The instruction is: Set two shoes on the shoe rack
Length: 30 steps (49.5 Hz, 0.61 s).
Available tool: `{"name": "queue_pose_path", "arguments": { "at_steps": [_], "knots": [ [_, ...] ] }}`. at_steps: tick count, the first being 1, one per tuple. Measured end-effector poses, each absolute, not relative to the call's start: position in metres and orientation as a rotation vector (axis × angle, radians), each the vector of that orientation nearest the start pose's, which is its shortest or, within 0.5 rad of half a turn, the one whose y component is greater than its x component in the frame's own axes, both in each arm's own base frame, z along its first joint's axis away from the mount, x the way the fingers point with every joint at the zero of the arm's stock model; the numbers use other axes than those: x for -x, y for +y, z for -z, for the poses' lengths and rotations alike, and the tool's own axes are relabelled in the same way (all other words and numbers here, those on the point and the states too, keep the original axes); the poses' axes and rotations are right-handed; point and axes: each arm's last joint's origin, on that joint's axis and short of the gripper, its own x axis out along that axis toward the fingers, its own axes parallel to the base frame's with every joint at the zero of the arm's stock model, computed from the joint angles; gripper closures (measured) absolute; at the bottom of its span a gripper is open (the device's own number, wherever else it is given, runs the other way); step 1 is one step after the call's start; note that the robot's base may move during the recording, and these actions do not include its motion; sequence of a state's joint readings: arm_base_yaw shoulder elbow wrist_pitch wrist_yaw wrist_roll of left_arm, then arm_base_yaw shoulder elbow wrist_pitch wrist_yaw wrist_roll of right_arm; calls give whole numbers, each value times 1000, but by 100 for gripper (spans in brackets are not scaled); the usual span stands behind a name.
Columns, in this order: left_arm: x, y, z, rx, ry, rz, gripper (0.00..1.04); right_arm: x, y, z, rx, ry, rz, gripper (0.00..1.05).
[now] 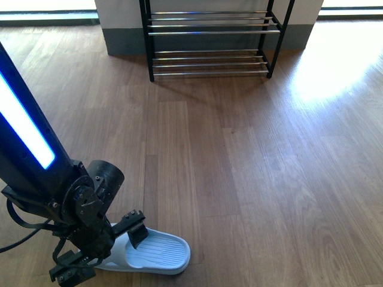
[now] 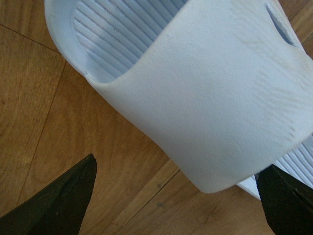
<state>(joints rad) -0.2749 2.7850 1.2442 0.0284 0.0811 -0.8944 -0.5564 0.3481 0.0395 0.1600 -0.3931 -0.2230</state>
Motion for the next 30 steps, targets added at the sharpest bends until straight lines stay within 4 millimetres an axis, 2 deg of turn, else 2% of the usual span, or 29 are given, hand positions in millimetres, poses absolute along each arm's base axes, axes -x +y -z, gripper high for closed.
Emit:
{"name": "queue_pose_path", "arguments": {
  "at_steps": [21, 29, 30],
  "knots": [
    [-320, -87, 159, 528, 1566, -447, 9, -105, -52, -162, 154, 149, 147, 103],
    [-322, -85, 160, 435, 1522, -435, 10, -105, -52, -162, 154, 150, 147, 103],
    [-322, -85, 160, 418, 1521, -436, 12, -105, -52, -162, 154, 150, 147, 103]
  ]
}}
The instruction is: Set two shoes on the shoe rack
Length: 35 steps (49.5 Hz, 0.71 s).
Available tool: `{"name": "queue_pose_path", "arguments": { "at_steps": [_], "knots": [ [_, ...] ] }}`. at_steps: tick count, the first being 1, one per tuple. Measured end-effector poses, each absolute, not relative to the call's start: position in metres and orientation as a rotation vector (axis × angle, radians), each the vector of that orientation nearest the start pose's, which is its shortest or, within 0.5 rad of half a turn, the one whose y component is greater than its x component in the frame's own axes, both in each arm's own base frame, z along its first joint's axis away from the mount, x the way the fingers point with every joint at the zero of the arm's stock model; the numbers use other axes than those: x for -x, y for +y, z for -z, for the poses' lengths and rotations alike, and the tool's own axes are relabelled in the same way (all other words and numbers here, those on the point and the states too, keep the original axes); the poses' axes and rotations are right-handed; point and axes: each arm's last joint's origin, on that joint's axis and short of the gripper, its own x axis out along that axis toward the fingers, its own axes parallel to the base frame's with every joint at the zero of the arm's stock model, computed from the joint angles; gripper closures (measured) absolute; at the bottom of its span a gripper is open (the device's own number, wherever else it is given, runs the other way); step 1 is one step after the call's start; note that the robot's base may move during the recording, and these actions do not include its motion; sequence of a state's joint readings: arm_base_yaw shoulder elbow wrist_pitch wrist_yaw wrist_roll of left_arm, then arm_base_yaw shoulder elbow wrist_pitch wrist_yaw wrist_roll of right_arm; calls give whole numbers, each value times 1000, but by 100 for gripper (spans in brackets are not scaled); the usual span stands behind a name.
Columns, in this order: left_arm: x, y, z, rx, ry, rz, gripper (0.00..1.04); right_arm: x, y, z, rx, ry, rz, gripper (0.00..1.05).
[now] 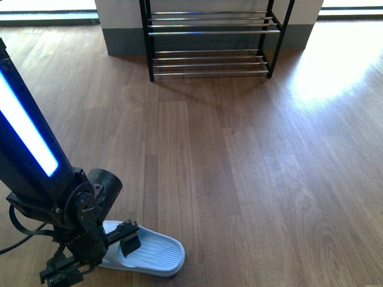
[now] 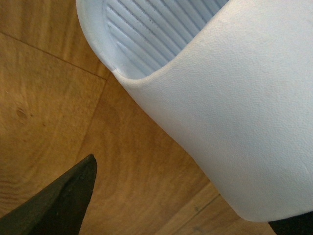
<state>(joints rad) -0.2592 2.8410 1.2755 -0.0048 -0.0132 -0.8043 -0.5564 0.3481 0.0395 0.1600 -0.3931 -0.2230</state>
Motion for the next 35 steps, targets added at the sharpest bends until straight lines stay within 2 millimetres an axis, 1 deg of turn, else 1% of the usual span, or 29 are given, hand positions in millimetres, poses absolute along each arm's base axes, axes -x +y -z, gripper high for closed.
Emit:
{"name": "queue_pose_path", "arguments": {
  "at_steps": [4, 8, 11, 12, 16, 18, 29, 35],
  "knots": [
    [-322, -84, 160, 334, 1516, -436, 26, -105, -52, -162, 154, 149, 147, 103],
    [-322, -82, 159, 306, 1521, -427, 41, -105, -52, -162, 154, 150, 147, 103],
    [-321, -82, 159, 295, 1524, -427, 46, -105, -52, -162, 154, 150, 148, 103],
    [-321, -81, 159, 293, 1525, -425, 49, -105, -52, -162, 154, 150, 148, 103],
    [-321, -81, 159, 289, 1526, -421, 58, -105, -52, -162, 154, 150, 147, 103],
    [-321, -81, 159, 285, 1528, -416, 67, -105, -52, -162, 154, 149, 147, 103],
    [-321, -81, 159, 274, 1535, -416, 91, -105, -52, -162, 154, 149, 148, 103],
    [-321, -80, 159, 271, 1533, -416, 101, -105, -52, -162, 154, 150, 147, 103]
  ]
}}
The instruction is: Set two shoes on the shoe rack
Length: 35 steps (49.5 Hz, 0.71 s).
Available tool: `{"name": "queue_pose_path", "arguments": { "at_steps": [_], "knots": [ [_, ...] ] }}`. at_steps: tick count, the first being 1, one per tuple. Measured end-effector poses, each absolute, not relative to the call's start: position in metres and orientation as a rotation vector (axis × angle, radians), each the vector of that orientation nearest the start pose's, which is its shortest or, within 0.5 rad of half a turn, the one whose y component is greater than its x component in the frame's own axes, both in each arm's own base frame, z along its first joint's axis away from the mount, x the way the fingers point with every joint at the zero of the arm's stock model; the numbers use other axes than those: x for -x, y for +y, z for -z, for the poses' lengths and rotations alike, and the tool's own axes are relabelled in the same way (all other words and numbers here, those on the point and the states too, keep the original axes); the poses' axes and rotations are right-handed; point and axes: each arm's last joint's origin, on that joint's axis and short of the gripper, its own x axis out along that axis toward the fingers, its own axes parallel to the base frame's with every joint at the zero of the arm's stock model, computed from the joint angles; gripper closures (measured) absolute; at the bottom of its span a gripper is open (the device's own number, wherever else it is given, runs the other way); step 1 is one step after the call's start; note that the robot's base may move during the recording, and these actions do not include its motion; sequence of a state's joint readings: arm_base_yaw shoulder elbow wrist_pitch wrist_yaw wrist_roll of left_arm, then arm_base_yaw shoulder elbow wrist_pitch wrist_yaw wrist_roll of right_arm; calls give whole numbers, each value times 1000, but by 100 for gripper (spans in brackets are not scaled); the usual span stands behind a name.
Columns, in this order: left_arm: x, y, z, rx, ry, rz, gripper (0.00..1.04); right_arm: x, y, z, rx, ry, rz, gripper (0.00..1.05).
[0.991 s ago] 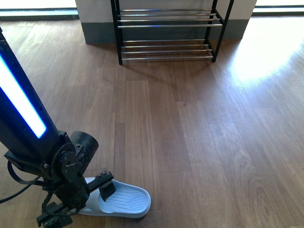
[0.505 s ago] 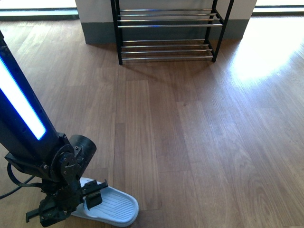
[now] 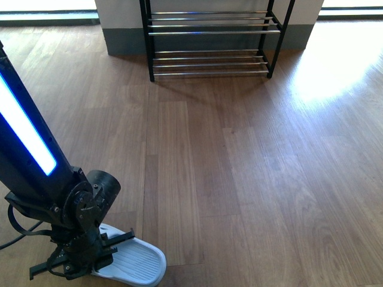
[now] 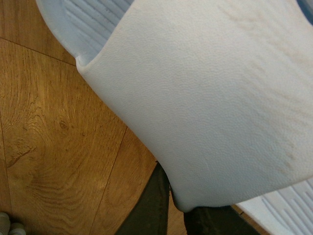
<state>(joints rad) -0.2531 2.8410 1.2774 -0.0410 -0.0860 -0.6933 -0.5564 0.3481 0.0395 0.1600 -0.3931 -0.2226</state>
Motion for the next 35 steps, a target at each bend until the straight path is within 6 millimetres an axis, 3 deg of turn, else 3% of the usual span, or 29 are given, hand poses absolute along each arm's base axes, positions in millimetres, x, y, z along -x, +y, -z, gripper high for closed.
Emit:
{"name": "queue_pose_path", "arguments": {
  "at_steps": [21, 27, 35],
  "knots": [
    [-321, -78, 157, 204, 1534, -378, 102, -105, -52, -162, 154, 150, 147, 103],
    [-325, -74, 148, 131, 1517, -332, 102, -105, -52, -162, 154, 149, 147, 103],
    [-334, -70, 119, 26, 1432, -232, 102, -105, -52, -162, 154, 149, 147, 103]
  ]
}}
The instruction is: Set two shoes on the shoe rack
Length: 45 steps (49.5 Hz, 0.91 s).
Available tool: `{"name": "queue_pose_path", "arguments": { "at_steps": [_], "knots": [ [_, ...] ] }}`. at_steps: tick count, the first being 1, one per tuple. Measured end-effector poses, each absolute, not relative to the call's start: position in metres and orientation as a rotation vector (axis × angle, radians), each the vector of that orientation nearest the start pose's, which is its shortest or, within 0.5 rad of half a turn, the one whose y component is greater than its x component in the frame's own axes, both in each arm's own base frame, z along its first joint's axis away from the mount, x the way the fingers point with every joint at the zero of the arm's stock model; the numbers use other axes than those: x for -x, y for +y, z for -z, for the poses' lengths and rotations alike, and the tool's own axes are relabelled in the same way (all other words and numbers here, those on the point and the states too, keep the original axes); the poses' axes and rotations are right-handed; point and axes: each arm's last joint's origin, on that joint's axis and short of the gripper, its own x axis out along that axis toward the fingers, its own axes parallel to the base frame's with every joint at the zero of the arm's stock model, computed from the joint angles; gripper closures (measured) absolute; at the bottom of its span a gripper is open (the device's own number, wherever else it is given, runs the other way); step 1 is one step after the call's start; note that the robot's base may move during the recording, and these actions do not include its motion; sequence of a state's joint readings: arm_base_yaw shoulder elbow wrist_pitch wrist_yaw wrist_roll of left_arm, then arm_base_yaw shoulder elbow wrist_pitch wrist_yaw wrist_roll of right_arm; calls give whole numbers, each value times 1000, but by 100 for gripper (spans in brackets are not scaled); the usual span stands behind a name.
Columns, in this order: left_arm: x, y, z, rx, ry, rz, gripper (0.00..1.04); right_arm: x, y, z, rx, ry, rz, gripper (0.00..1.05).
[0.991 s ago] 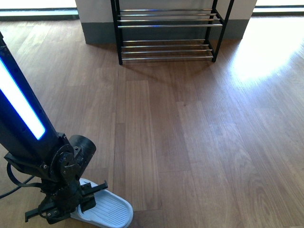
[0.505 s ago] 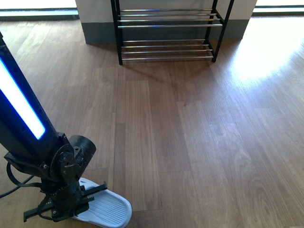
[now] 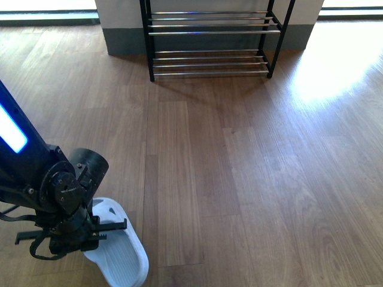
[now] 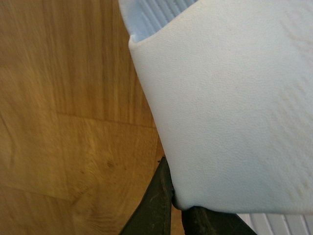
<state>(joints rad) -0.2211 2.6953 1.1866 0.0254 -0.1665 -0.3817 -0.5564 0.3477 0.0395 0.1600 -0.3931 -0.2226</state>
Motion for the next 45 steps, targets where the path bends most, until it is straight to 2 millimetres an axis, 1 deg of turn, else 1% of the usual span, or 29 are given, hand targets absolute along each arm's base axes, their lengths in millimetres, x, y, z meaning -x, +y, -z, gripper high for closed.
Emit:
{"name": "queue_pose_path", "arguments": {
  "at_steps": [8, 14, 15, 19, 21, 22, 23, 26, 28, 29, 31, 35, 40, 45],
  "knots": [
    [-331, -66, 79, -87, 1345, -119, 102, -105, -52, -162, 154, 149, 147, 103],
    [-327, -49, 37, -165, 1248, -96, 102, -105, -52, -162, 154, 150, 147, 103],
    [-326, -47, 33, -169, 1241, -94, 102, -105, -52, -162, 154, 149, 147, 103],
    [-322, -33, 1, -189, 1180, -86, 102, -105, -52, -162, 154, 149, 147, 103],
    [-320, -29, -8, -194, 1158, -89, 102, -105, -52, -162, 154, 150, 147, 103],
    [-317, -25, -19, -201, 1137, -88, 102, -105, -52, -162, 154, 150, 147, 103],
    [-316, -24, -24, -199, 1126, -91, 102, -105, -52, -162, 154, 149, 147, 103],
    [-309, -15, -50, -212, 1067, -97, 102, -105, -52, -162, 154, 150, 147, 103],
    [-305, -12, -60, -212, 1041, -103, 102, -105, -52, -162, 154, 150, 147, 103],
    [-302, -9, -70, -212, 1018, -107, 102, -105, -52, -162, 154, 149, 147, 103],
    [-298, -6, -79, -210, 997, -114, 102, -105, -52, -162, 154, 150, 147, 103],
    [-283, 3, -108, -225, 915, -150, 102, -105, -52, -162, 154, 150, 147, 103],
    [-265, 12, -129, -233, 854, -181, 102, -105, -52, -162, 154, 150, 147, 103],
    [-248, 19, -143, -245, 802, -226, 102, -105, -52, -162, 154, 150, 147, 103]
  ]
}}
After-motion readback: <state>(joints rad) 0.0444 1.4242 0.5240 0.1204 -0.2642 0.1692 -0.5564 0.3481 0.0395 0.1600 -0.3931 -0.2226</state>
